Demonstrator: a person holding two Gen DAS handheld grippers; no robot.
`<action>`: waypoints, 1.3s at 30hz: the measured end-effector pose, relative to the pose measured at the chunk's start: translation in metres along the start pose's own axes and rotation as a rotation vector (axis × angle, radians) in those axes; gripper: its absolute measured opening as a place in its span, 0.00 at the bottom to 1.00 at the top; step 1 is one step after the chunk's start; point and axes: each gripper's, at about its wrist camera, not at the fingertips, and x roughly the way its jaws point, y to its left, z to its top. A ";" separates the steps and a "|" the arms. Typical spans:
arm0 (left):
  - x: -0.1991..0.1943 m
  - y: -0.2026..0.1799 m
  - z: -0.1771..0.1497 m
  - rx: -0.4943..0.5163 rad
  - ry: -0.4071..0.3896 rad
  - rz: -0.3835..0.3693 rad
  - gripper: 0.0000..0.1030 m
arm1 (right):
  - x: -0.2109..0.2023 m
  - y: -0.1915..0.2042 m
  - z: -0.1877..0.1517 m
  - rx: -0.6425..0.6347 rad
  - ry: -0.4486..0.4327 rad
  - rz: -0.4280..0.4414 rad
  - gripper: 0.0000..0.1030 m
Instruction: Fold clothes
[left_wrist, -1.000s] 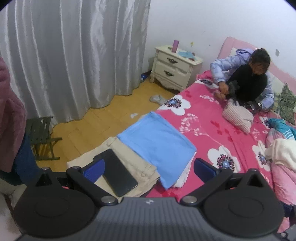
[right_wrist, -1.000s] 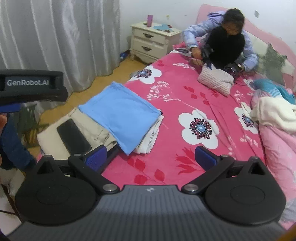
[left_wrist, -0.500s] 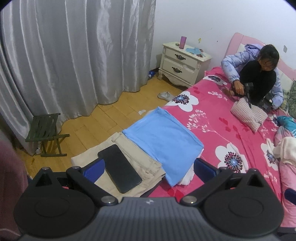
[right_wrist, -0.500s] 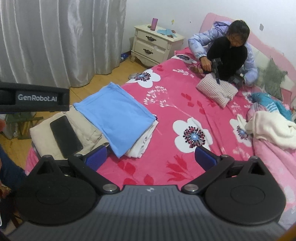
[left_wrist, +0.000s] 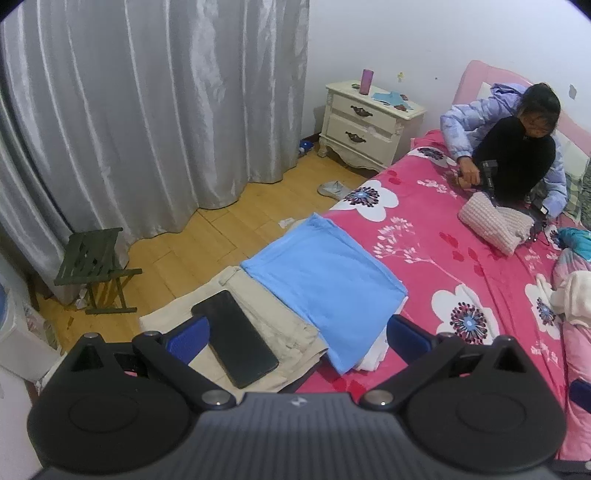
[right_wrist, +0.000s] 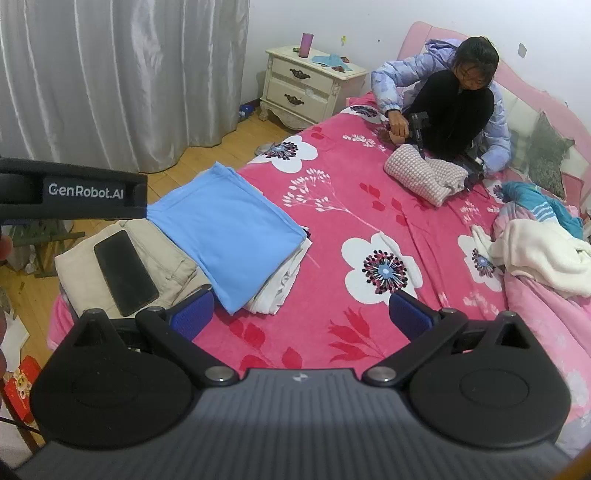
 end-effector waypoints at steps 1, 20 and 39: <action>0.000 -0.002 0.000 0.003 -0.001 -0.002 1.00 | 0.000 0.000 0.000 0.001 0.001 -0.001 0.99; 0.005 -0.003 0.008 0.014 0.003 -0.003 1.00 | 0.009 0.002 0.006 0.005 0.013 -0.001 0.99; 0.006 0.004 0.012 -0.001 -0.001 -0.009 1.00 | 0.011 0.011 0.008 -0.012 0.018 0.004 0.99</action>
